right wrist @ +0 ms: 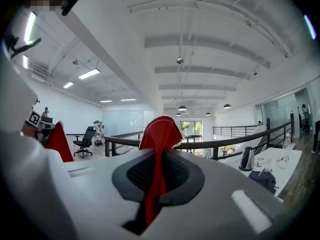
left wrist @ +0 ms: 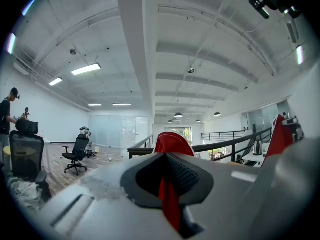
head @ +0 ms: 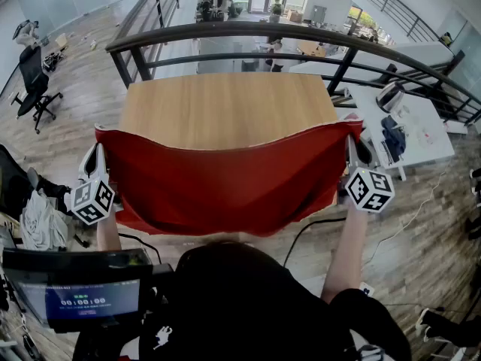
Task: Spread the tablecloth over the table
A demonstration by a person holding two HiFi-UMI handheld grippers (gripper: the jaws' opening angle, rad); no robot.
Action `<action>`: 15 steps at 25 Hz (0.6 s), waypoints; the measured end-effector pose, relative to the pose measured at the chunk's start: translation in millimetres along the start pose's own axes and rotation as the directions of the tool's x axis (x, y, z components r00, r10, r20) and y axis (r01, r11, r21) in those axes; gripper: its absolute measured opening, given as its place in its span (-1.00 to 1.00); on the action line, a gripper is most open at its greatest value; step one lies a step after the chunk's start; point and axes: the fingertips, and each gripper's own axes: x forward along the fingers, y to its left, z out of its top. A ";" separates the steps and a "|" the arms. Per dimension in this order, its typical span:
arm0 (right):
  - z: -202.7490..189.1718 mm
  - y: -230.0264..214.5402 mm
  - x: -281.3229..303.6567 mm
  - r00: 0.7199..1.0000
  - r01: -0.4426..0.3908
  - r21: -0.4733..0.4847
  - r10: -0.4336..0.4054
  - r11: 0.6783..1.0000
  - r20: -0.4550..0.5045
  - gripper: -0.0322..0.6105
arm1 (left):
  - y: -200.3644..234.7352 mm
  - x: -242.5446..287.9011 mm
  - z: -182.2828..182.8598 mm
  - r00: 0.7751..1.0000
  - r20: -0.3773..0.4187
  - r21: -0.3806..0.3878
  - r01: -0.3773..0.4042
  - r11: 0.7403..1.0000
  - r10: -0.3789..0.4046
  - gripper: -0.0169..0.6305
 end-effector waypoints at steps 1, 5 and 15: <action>0.2 -2.4 -0.3 1.000 0.001 0.000 -0.001 1.000 -0.001 -0.86 | -1.8 0.6 0.1 1.000 -0.002 0.002 -0.001 1.000 0.001 -0.89; -1.9 -9.4 -1.1 1.000 0.006 0.002 -0.006 1.000 -0.004 -0.86 | -5.0 2.3 -1.9 1.000 -0.009 0.007 -0.005 1.000 0.005 -0.90; -12.6 -24.1 11.1 0.999 -0.045 0.048 0.045 0.998 -0.019 -0.86 | -9.8 10.6 -5.3 0.999 -0.030 0.026 -0.044 0.999 0.045 -0.90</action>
